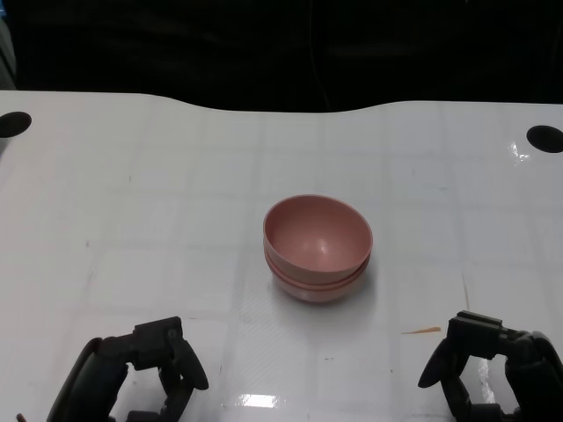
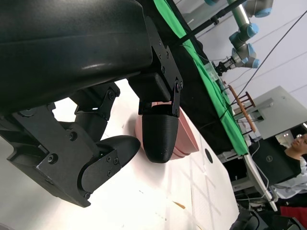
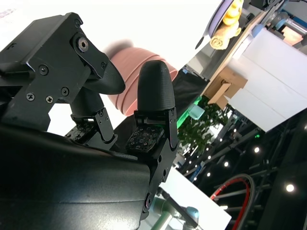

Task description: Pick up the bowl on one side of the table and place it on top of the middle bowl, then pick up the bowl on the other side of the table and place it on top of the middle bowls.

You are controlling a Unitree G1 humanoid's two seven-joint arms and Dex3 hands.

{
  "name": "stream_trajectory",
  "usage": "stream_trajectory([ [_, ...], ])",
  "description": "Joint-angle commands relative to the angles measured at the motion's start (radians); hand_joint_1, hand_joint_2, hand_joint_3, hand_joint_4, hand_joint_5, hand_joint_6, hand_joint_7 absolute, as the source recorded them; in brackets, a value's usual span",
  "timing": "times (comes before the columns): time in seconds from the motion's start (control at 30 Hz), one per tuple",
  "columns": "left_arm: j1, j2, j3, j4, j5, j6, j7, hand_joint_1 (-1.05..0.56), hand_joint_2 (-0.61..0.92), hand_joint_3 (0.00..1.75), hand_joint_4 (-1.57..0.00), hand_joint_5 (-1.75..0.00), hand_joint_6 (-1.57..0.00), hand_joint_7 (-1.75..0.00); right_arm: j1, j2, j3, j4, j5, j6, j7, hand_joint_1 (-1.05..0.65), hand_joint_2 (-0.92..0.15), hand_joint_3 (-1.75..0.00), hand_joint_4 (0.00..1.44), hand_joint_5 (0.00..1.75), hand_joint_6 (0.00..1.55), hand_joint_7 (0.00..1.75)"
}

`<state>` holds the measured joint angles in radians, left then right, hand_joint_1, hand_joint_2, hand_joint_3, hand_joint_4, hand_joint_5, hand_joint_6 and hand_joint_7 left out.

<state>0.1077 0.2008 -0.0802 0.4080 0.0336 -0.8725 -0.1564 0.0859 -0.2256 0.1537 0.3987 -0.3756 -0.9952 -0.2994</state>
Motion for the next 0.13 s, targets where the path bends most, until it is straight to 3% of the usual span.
stream_trajectory([
  [0.03,-0.001,0.004,0.010,-0.002,-0.009,0.003,-0.013,-0.08,0.45,1.24,-0.83,-1.72,-0.83,-1.45,-0.002,0.004,-0.019,0.003,0.019,-0.005,0.016,0.07,-0.25,-1.52,0.85,1.68,0.85,1.36],
  [0.13,-0.002,0.003,0.009,-0.003,-0.017,-0.001,-0.022,-0.07,0.45,1.24,-0.83,-1.72,-0.83,-1.45,0.003,0.010,-0.022,-0.007,0.025,-0.001,0.028,0.07,-0.25,-1.52,0.85,1.68,0.85,1.36],
])
